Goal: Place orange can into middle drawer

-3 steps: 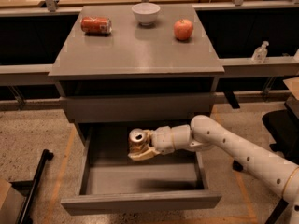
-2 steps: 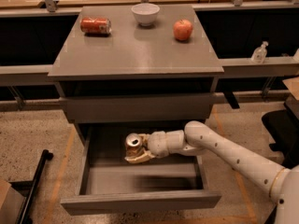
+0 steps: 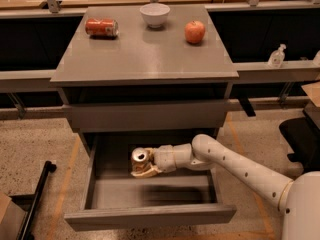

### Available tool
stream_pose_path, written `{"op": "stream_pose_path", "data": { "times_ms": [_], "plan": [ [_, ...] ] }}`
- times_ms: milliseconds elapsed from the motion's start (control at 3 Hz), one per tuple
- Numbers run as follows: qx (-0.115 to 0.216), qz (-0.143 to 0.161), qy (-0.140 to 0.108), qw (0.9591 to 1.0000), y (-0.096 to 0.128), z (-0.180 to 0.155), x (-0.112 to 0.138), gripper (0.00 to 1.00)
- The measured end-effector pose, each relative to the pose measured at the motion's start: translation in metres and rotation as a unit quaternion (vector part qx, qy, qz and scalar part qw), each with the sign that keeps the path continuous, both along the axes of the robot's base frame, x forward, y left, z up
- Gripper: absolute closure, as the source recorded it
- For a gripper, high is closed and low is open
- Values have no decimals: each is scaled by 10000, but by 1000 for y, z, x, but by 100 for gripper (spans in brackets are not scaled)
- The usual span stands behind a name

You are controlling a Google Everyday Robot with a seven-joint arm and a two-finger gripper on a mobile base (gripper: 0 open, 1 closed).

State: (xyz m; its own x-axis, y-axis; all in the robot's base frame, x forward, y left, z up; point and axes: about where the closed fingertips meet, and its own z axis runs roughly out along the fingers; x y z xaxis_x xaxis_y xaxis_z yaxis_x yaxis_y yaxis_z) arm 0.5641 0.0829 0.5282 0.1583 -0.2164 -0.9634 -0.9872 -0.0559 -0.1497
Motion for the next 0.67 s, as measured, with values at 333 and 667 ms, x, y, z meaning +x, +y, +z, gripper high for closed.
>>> {"op": "stream_pose_path", "data": {
  "times_ms": [333,667],
  "plan": [
    [236,49,-103,9997,6,-6,-3,100],
    [633,172,-184,9977,32,-32,-6,74]
  ]
}}
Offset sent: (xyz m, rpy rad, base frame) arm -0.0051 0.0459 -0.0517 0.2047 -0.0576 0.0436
